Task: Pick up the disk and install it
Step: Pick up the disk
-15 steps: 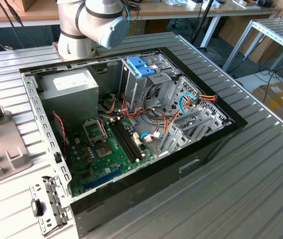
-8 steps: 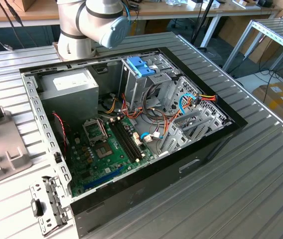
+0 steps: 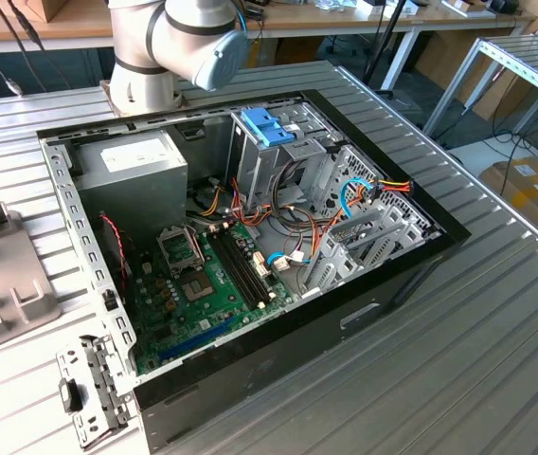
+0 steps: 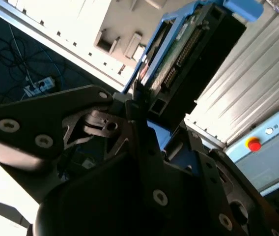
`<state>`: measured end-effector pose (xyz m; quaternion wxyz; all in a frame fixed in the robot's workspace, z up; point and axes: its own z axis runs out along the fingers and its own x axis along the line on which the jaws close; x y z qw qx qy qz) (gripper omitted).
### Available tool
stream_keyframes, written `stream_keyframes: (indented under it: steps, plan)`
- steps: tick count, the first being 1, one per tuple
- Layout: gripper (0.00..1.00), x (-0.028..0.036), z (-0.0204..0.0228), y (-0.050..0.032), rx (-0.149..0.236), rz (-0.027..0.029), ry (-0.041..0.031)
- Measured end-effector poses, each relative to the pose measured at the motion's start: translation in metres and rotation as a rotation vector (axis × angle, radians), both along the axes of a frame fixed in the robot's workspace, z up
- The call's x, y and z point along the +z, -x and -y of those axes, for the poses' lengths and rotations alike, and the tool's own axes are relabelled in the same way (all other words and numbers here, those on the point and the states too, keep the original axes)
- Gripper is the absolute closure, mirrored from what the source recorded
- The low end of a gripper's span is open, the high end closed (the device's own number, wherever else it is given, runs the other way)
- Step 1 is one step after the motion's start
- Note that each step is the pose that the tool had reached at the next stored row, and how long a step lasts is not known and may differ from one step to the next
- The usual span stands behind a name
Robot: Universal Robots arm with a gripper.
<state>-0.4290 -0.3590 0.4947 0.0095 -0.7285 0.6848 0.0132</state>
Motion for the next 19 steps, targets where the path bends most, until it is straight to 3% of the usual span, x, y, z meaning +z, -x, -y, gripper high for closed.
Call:
stream_keyframes:
  steps: [1, 4, 19]
  plan:
    - [0.63, 0.0000, 0.0047, -0.0009, 0.000, 0.0000, 0.0000]
    - [0.63, 0.0000, 0.0093, -0.0018, 0.000, 0.0000, 0.0000]
    - [0.63, -0.0001, 0.0251, -0.0060, 0.000, 0.0000, 0.0000]
